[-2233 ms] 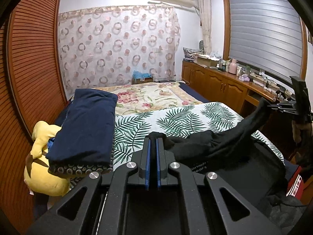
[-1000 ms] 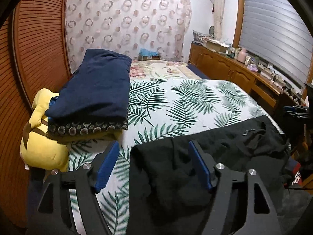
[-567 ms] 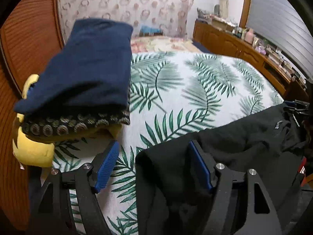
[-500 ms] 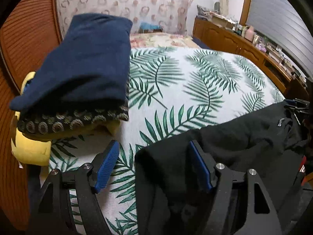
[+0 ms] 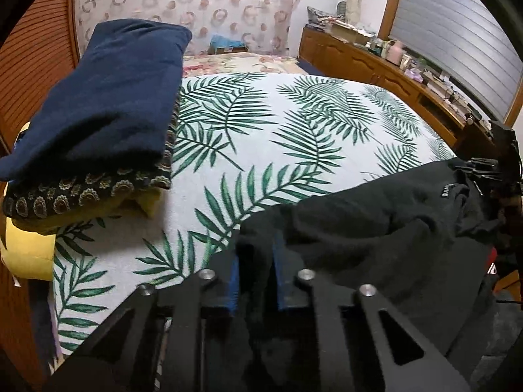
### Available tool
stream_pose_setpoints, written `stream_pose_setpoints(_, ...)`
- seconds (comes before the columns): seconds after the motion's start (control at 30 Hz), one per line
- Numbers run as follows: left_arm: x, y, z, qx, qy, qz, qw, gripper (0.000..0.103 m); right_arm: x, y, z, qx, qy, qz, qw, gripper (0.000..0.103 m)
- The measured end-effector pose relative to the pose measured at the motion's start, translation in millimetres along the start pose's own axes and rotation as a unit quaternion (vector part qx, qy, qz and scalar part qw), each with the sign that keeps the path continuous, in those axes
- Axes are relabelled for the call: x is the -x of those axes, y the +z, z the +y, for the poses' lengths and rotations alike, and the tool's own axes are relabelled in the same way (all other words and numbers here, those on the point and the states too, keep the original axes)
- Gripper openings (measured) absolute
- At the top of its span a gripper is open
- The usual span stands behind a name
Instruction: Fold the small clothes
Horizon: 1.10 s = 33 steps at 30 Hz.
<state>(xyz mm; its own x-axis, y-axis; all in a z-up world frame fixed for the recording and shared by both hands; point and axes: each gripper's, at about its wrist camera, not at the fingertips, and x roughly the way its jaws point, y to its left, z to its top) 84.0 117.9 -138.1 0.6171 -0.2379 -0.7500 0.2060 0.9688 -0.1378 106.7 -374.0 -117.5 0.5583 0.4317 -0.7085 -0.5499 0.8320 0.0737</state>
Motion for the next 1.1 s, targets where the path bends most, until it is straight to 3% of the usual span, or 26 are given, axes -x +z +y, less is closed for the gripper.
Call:
stream_pose_setpoints(0.1,18.9,-0.1,-11.9,-0.002,0.027,-0.016,0.9995,0.014,10.0,-1.8,2.8,-0.002,0.006,-0.011,1.0,0.019)
stream_pose_setpoints(0.2,69.9,0.0,-32.7,-0.013,0.02,-0.077,0.9968,0.013,51.0,-1.2,10.5,-0.002,0.01,-0.051,0.999,0.018)
stream_pose_setpoints(0.47,190.1,17.2,-65.9,-0.03,0.005,-0.214,0.9764,0.013,187.1,6.3,48.4,0.041,-0.008,-0.17,0.985,0.018)
stream_pose_setpoints(0.67,250.7,34.3,-76.7,-0.041,-0.002,-0.281,0.9587,0.013,267.2,20.5,66.8,0.062,-0.011,-0.24,0.969,0.018)
stream_pose_setpoints(1.1,321.2,70.9,-72.5,-0.05,0.009,-0.377,0.9248,0.013,380.5,42.1,88.2,0.088,-0.059,-0.333,0.937,0.018)
